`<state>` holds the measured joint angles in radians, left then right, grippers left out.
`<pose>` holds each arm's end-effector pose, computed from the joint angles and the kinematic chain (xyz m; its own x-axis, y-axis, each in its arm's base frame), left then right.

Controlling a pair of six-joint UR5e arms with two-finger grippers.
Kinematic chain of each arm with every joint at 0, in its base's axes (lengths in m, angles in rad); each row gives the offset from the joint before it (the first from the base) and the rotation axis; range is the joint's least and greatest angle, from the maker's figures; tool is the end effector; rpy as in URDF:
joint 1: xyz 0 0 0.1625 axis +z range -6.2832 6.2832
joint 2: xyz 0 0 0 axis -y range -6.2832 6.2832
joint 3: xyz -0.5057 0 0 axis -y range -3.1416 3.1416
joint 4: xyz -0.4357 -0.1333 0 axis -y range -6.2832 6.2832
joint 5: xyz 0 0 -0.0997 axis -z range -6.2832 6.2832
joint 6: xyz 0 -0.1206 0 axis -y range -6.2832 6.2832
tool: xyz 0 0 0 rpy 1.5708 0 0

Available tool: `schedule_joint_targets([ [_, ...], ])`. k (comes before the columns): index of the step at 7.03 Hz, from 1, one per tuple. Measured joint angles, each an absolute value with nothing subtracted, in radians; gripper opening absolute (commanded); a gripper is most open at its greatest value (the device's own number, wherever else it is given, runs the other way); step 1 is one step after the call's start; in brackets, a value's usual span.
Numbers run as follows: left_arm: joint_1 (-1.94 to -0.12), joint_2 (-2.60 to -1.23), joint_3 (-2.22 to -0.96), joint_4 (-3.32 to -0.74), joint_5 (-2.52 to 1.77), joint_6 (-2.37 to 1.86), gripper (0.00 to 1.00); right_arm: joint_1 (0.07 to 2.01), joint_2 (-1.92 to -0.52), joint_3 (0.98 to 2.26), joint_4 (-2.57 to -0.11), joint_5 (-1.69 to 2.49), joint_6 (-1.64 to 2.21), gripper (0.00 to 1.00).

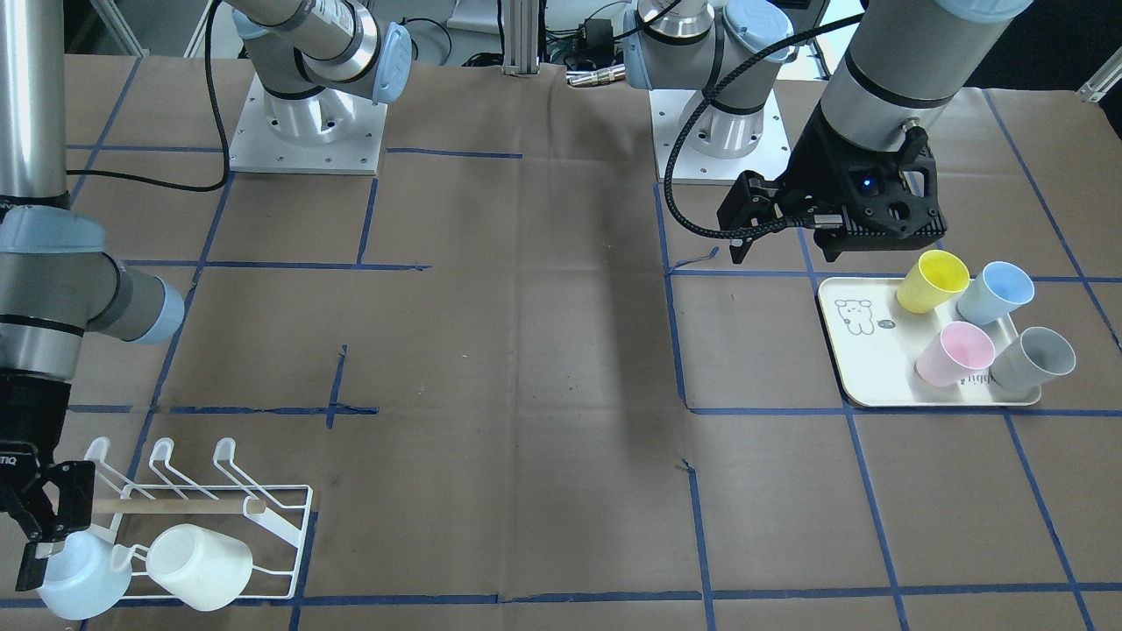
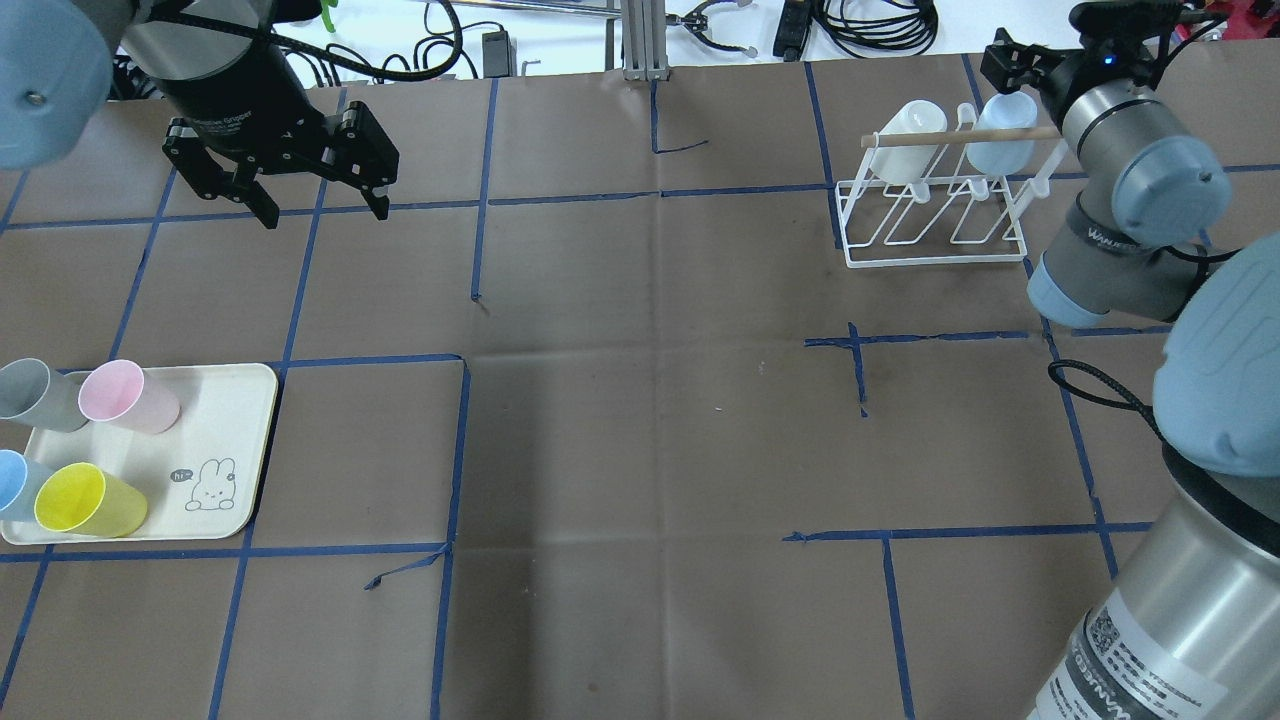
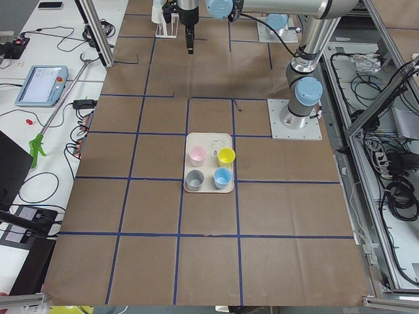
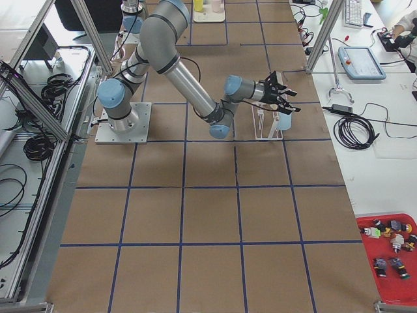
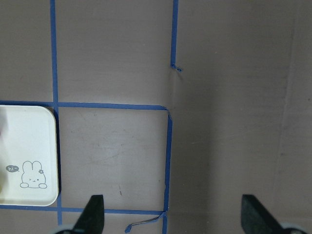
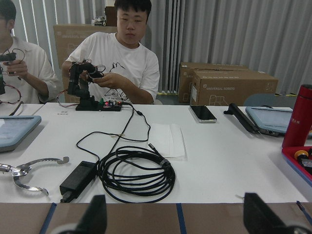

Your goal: Transfer IKEA cup to right arm and place on rack

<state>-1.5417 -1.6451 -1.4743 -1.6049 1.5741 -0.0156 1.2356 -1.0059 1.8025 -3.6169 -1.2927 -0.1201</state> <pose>-0.1162 -0.5750 0.5547 -0.9990 -0.0446 -0.0035 -0.0447 0.9989 0.0119 -0.0787 -0.7317 0.3361 -0.9990 0.0341 0.0276 -0.0159 0.3045 -0.9524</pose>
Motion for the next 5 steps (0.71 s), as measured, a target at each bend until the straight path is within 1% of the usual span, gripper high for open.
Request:
schedule_joint_targets([
  [2, -1.542, -1.643, -1.477, -1.605, 1.571, -0.022, 1.0, 1.241, -1.17, 1.807, -3.325, -1.302, -0.132, 1.0],
  [5, -1.542, -1.643, -1.477, -1.605, 1.565, -0.021, 1.0, 1.248, -1.38, 1.804, -2.787, -1.344, -0.142, 1.0],
])
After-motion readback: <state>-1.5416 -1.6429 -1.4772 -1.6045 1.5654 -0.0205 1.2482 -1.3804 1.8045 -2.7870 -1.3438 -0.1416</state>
